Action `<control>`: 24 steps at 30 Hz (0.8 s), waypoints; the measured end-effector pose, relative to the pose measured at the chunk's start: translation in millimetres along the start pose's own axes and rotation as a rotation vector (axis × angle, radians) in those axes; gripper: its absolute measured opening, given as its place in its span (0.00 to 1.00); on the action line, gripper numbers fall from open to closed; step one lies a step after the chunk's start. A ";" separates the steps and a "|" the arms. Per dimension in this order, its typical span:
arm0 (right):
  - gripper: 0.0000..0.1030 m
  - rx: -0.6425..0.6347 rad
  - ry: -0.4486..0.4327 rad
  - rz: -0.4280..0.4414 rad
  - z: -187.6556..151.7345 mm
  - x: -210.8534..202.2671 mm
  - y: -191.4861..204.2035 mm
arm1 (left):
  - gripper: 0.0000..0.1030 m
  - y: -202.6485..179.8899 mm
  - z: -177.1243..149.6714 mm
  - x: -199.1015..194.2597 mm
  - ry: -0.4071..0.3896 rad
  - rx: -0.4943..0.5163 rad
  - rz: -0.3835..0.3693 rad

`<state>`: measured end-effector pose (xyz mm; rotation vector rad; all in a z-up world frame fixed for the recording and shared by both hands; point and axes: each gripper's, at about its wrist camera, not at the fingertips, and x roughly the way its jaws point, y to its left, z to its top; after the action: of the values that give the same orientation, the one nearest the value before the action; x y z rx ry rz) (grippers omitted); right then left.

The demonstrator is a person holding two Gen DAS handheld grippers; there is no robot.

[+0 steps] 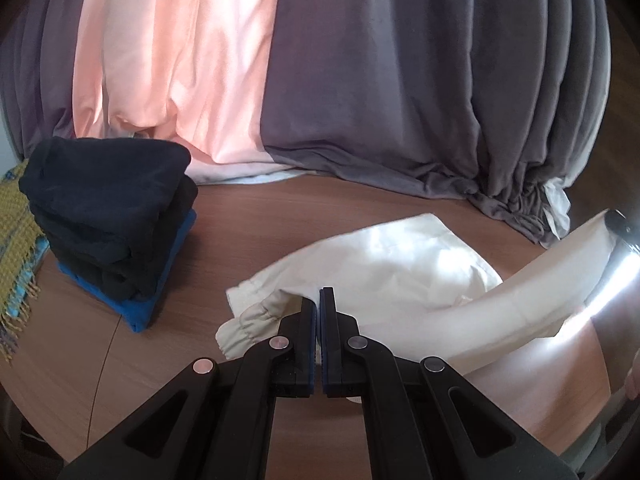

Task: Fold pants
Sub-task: 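Grasp the waistband with the left tool while the right tool grasps the hem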

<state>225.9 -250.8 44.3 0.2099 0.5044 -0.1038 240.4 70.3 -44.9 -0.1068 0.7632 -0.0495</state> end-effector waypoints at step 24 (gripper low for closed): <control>0.08 -0.081 0.264 0.075 13.8 255.6 30.9 | 0.07 20.7 55.6 157.3 0.173 -0.053 0.149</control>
<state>459.6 -235.8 -63.6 0.1642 0.7613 0.0184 392.6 82.1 -115.5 -0.0964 0.9439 0.1038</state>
